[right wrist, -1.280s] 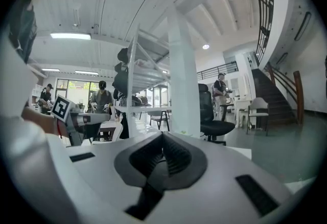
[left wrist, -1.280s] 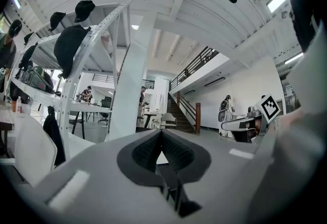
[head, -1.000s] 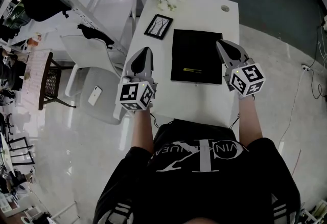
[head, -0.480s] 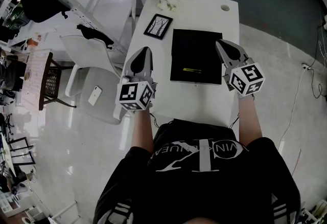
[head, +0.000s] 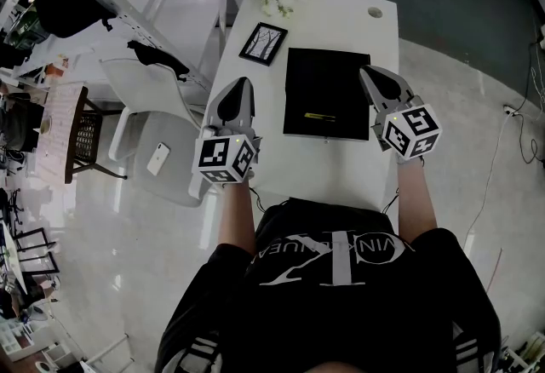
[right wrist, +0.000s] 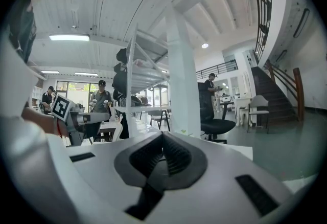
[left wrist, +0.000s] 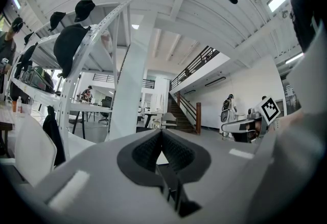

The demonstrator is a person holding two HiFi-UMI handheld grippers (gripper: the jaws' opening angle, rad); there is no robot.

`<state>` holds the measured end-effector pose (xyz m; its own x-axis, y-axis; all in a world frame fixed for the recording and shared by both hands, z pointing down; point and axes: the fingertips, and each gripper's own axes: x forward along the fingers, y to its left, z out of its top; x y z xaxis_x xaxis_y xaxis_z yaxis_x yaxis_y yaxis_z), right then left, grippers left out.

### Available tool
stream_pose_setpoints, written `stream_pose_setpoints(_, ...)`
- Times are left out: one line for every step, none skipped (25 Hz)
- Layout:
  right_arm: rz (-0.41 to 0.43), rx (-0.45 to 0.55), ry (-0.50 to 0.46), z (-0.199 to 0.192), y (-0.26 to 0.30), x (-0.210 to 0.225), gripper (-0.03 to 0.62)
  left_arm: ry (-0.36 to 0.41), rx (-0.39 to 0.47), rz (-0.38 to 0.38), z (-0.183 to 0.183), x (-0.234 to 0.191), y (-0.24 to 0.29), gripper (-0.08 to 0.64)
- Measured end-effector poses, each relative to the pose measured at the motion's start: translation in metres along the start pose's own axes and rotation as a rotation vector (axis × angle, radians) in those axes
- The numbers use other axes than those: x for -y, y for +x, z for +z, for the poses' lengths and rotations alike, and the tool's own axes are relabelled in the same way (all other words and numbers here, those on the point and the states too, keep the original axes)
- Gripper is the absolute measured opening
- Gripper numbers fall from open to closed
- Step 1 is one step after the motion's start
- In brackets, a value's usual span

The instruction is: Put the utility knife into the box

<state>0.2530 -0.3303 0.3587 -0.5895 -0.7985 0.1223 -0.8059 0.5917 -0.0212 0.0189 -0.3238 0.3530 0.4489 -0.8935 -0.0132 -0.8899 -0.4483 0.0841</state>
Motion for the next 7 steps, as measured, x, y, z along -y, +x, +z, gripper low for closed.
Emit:
stream_pose_setpoints(0.000,0.000,0.000,-0.0003,0.0001,-0.0001,0.015,-0.001,0.000,0.001,-0.0001,-0.0003,-0.0003,0.011)
stream_pose_setpoints(0.001,-0.001,0.001,-0.0003,0.0001,-0.0003,0.015,-0.004,0.000,0.002,-0.0001,-0.0006,-0.0005,0.011)
stream_pose_setpoints(0.001,-0.002,0.001,-0.0002,0.0002,-0.0004,0.015,-0.007,0.000,0.003,0.0001,-0.0008,-0.0007,0.011)
stream_pose_setpoints(0.002,-0.003,0.002,0.0000,0.0001,-0.0005,0.014,-0.010,0.001,0.003,0.0003,-0.0008,-0.0009,0.011)
stream_pose_setpoints(0.002,-0.004,0.003,0.0001,0.0001,-0.0005,0.014,-0.011,0.000,0.004,0.0005,-0.0008,-0.0010,0.011)
stream_pose_setpoints(0.003,-0.004,0.003,0.0002,0.0000,-0.0004,0.014,-0.011,0.000,0.005,0.0006,-0.0008,-0.0010,0.011)
stream_pose_setpoints(0.003,-0.005,0.004,0.0002,0.0000,-0.0004,0.014,-0.011,-0.001,0.005,0.0008,-0.0007,-0.0011,0.011)
